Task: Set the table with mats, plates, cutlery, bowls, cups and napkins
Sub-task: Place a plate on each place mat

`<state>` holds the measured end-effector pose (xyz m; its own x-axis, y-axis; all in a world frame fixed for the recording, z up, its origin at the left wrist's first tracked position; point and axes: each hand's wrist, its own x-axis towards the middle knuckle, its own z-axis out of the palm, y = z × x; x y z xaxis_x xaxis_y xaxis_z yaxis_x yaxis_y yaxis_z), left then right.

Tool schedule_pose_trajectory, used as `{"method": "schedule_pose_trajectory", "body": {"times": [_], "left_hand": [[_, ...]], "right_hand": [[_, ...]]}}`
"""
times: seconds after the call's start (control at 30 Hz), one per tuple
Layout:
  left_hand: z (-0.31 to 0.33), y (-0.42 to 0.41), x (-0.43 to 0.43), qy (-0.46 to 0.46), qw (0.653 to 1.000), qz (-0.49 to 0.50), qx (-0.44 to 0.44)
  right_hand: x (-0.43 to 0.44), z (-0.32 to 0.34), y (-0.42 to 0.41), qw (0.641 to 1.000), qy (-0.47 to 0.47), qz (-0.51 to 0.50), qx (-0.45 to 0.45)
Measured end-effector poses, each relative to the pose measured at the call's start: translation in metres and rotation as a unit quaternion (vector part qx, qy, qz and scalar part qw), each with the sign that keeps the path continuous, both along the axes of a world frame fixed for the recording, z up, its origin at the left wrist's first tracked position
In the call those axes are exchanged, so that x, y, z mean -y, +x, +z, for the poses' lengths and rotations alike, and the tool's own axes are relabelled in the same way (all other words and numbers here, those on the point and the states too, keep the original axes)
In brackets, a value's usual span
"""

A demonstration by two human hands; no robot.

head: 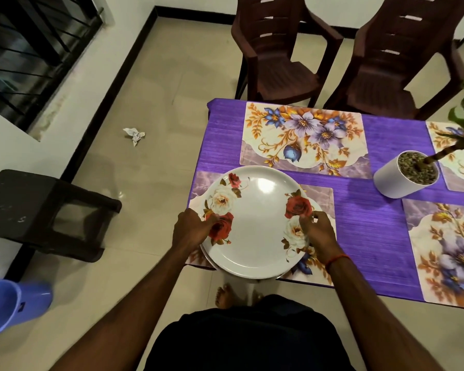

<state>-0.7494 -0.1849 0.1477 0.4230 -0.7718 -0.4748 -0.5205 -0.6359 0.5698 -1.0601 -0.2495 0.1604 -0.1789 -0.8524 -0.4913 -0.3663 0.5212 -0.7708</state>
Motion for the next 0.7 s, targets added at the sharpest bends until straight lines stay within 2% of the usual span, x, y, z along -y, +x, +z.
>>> {"method": "schedule_pose_trajectory", "body": {"times": [0.27, 0.53, 0.7], "left_hand": [[0.005, -0.004, -0.006, -0.037, 0.996, 0.078, -0.035], [0.02, -0.003, -0.027, -0.037, 0.997, 0.062, -0.001], [0.03, -0.007, -0.055, -0.029, 0.996, 0.079, 0.016]], "right_hand": [[0.012, 0.003, 0.011, 0.998, -0.057, -0.022, 0.02], [0.012, 0.006, 0.006, 0.997, -0.047, -0.001, 0.058], [0.012, 0.015, 0.016, 0.995, -0.07, 0.057, 0.052]]}}
